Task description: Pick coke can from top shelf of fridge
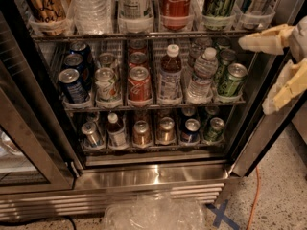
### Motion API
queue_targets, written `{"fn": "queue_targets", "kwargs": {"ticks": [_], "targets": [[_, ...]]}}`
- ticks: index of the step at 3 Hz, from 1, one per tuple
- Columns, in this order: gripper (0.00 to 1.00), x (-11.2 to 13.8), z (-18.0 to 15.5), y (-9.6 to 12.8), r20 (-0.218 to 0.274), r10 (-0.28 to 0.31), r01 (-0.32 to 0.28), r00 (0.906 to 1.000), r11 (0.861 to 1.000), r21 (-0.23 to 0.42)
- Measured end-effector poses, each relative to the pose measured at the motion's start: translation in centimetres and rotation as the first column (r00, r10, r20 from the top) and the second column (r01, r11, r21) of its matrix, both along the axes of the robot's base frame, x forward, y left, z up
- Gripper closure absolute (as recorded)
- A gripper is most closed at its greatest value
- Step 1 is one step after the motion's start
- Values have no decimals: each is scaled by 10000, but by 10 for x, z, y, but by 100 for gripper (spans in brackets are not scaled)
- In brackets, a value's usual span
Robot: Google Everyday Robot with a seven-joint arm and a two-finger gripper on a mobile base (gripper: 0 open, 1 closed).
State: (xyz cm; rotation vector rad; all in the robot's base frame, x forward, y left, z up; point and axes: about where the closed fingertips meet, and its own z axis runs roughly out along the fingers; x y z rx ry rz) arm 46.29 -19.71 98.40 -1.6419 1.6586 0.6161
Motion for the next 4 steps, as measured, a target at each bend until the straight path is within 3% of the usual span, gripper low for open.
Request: {"fn": "queue_targets", "kwargs": {"ticks": [1, 2, 3, 4], "targets": [[0, 2, 22, 25, 147, 1075, -1082, 9941, 9717, 2100], [0, 3, 29, 31, 230, 1067, -1091, 9940, 9641, 2420], [0, -10, 23, 38, 325, 1031, -1080, 9941, 9568, 2700], [0, -48, 17, 65, 411, 1665, -1710, 9852, 9344, 3126]]}}
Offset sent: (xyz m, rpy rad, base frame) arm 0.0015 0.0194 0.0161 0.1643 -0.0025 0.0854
